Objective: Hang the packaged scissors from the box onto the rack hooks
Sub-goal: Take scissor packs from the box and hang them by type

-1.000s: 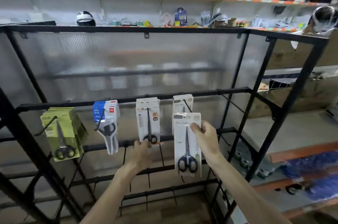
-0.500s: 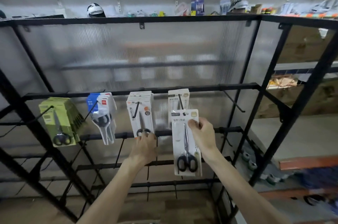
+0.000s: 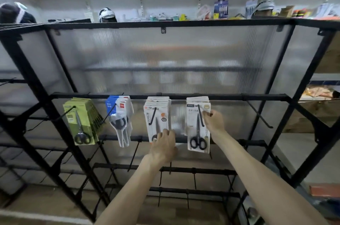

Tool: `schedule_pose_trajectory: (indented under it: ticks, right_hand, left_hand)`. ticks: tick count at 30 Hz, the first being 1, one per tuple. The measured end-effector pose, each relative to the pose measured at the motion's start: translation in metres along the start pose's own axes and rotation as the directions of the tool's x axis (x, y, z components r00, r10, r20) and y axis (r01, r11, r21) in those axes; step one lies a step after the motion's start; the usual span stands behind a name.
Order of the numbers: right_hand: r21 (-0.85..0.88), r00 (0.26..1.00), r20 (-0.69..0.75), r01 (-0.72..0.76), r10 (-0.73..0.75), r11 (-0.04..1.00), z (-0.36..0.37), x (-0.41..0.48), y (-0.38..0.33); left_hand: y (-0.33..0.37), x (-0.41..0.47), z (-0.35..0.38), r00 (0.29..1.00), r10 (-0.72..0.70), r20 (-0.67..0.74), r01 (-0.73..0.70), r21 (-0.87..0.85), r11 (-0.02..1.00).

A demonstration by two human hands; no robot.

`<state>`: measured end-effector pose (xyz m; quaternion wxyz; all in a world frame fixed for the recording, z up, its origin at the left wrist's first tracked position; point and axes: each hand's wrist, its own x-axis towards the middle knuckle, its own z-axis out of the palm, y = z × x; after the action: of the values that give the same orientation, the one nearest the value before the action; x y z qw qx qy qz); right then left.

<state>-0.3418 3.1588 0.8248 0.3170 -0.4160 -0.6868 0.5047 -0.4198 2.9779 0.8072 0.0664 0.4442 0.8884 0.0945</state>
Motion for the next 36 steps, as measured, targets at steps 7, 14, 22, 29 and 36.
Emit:
schedule_pose_trajectory:
  ticks: [7,14,22,29,36]
  right_hand:
    - [-0.170,0.997,-0.061,-0.054,0.045,0.984,0.006,0.009,-0.010]
    - [-0.273,0.997,0.043,-0.054,0.068,0.961,0.004,-0.025,0.034]
    - [-0.505,0.929,0.366,0.158,0.045,0.848,0.009,-0.083,0.012]
    - [-0.668,0.952,0.305,0.233,-0.026,0.706,0.066,-0.128,-0.033]
    - [-0.830,0.950,0.293,0.310,-0.110,0.463,0.162,-0.206,-0.016]
  left_hand:
    - [-0.008,0.002,-0.011,1.000,-0.015,-0.005,0.015,-0.006,1.000]
    - [-0.011,-0.009,-0.008,0.995,-0.074,0.072,0.072,0.030,0.997]
    - [-0.025,-0.025,-0.024,0.999,0.015,0.050,-0.018,0.064,0.998]
    - [-0.089,-0.057,-0.043,0.995,0.097,0.004,-0.097,0.045,0.994]
    - [-0.196,-0.101,-0.033,0.992,0.129,-0.008,-0.128,0.092,0.987]
